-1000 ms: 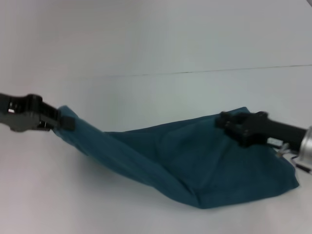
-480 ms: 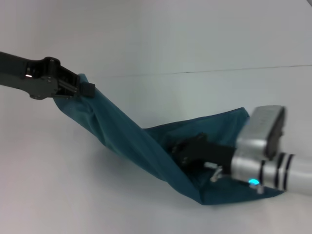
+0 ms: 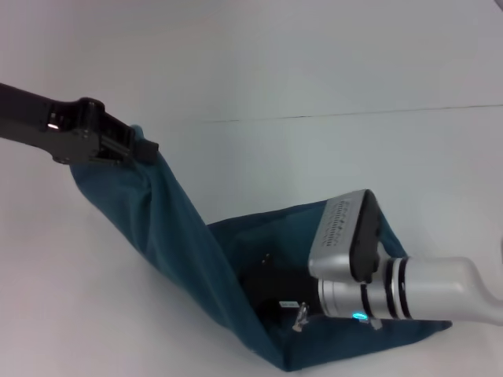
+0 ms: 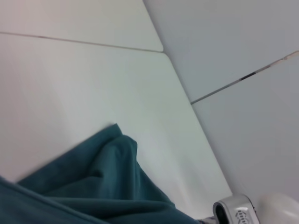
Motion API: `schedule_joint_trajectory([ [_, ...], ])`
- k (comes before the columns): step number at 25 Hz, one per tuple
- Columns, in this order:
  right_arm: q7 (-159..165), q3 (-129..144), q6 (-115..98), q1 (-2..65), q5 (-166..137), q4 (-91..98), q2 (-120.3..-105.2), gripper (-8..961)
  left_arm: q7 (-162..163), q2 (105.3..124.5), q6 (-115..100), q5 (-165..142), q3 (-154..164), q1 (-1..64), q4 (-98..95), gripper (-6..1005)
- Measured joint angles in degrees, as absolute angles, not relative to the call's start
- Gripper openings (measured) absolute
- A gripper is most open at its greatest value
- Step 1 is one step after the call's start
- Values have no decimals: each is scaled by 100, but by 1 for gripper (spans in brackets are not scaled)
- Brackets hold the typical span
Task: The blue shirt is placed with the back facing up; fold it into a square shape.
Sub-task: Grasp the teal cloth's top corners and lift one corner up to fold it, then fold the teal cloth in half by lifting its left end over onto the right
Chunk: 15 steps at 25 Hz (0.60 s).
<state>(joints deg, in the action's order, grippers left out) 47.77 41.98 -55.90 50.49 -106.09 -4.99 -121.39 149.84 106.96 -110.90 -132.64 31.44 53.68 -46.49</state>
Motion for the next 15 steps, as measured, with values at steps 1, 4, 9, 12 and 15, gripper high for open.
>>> schedule_joint_trajectory([
  [1, 4788, 4179, -5568, 5075, -10626, -520, -12140, -1, 14985, 10698, -11090, -13263, 3190, 5364, -4649, 70],
  [4, 4860, 3910, -5574, 5013, -10578, -481, -12086, -1, 14984, 10710, -11079, -13256, 3306, 5350, -4649, 70],
  [9, 5736, 3133, -6201, 4275, -10480, 619, -12007, 0, 14955, 10736, -11037, -13243, 3569, 5454, -4649, 71],
  [12, 6606, 2876, -6700, 3663, -10174, 1595, -11982, 0, 14946, 10760, -10937, -13240, 3682, 5615, -4553, 71],
  [15, 7145, 2771, -7007, 3134, -9746, 2289, -11939, 0, 14940, 10780, -10837, -13235, 3724, 5787, -4393, 71],
])
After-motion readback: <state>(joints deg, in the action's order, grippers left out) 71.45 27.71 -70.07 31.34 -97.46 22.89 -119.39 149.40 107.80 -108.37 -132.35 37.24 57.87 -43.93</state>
